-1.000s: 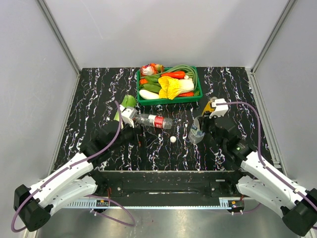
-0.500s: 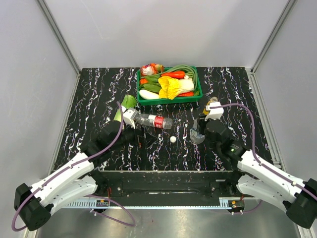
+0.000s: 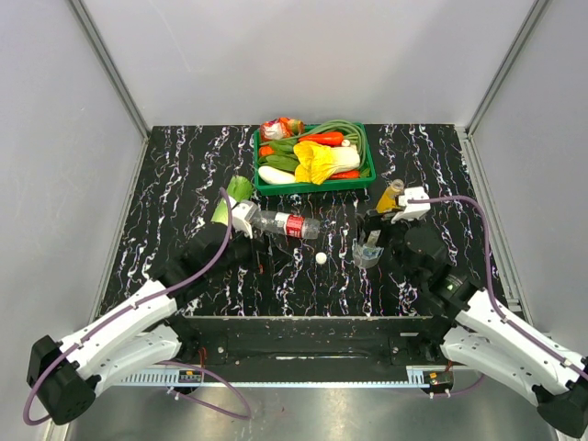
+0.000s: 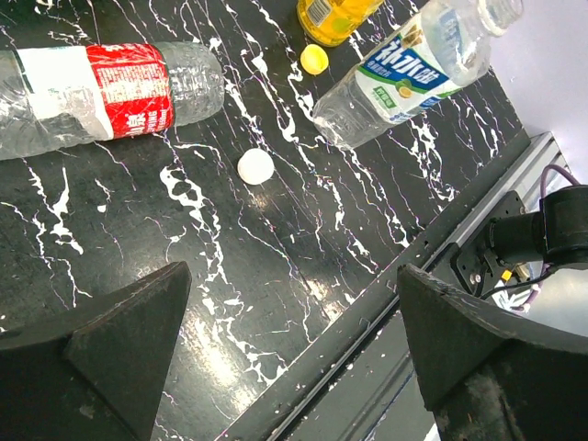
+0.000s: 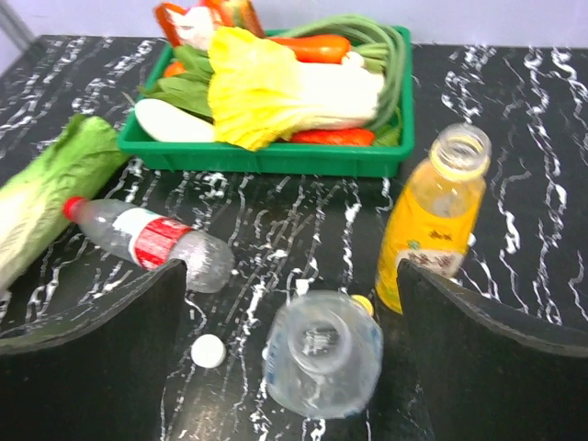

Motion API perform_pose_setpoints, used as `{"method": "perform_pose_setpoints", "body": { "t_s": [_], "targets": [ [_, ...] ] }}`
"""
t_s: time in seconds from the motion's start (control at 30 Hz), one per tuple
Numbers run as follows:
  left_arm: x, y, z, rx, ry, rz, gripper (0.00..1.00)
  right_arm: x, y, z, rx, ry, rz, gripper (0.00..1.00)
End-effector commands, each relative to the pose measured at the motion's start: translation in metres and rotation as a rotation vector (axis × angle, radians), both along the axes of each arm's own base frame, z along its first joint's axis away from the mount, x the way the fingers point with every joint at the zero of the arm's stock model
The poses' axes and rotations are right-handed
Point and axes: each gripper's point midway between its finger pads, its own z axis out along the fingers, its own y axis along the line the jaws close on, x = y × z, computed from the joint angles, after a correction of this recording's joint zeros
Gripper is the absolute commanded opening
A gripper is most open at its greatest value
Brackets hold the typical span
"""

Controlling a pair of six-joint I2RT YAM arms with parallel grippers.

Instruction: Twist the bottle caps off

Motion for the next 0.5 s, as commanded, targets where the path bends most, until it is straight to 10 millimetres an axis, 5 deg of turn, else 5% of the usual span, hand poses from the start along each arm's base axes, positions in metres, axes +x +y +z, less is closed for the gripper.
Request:
{"method": "perform_pose_setpoints", "body": {
  "t_s": [0.0, 0.23, 0.47],
  "targets": [
    [0.009, -0.001, 0.011, -0.026, 0.012, 0.042, 0.99, -0.001, 0.033, 0.045, 0.015, -0.063, 0.162, 1.0],
    [0.033, 0.023, -0.017, -0.013, 0.183, 0.151, 0.99, 0.008, 0.091, 0.055, -0.039, -0.006, 0.378, 1.0],
    [0.054, 0.064, -0.028, -0.023, 0.271, 0.31, 0.99, 0.033, 0.14, 0.024, -0.125, 0.104, 0.488, 1.0]
  ]
}}
